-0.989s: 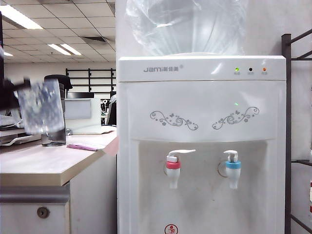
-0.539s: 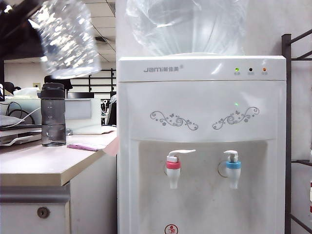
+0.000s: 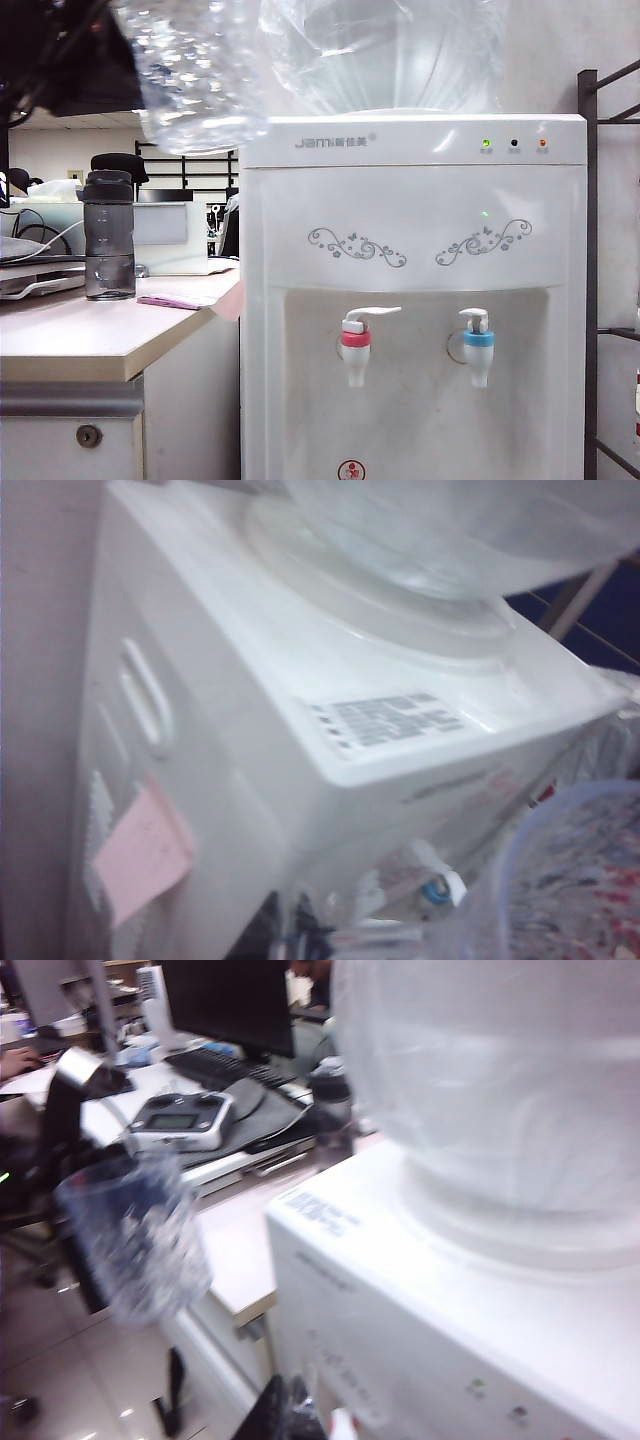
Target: Pick up the plastic mug from the left desk, go to the cold water outlet of the water dispenser, press the vertical switch to get some water, then put the mug back on the desk.
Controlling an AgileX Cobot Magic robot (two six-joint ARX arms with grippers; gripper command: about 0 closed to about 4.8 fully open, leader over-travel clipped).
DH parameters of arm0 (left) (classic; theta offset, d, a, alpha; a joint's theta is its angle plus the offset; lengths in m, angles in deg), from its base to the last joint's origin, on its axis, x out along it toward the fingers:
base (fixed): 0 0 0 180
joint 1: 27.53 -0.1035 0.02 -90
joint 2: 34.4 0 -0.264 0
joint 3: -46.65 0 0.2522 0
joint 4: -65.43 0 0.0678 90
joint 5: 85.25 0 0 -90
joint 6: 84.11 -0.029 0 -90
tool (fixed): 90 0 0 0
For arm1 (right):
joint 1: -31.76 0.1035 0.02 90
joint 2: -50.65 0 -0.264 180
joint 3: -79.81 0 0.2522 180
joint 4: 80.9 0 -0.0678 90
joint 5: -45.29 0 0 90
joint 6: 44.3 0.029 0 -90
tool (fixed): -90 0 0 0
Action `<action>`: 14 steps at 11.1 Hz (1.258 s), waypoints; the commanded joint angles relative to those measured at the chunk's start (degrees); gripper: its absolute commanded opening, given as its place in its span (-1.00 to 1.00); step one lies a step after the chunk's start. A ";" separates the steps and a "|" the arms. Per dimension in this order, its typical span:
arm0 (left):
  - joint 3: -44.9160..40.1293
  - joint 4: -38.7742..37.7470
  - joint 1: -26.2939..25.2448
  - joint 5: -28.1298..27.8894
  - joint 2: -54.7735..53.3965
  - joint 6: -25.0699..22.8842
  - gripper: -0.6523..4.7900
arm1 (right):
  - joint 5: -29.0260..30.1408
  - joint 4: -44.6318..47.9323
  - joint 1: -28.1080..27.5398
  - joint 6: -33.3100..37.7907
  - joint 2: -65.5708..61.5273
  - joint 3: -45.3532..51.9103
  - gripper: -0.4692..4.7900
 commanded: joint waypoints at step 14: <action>12.57 53.29 28.33 -26.71 -69.75 -1.05 -0.76 | -0.74 1.62 0.00 -0.11 0.74 -0.24 -0.84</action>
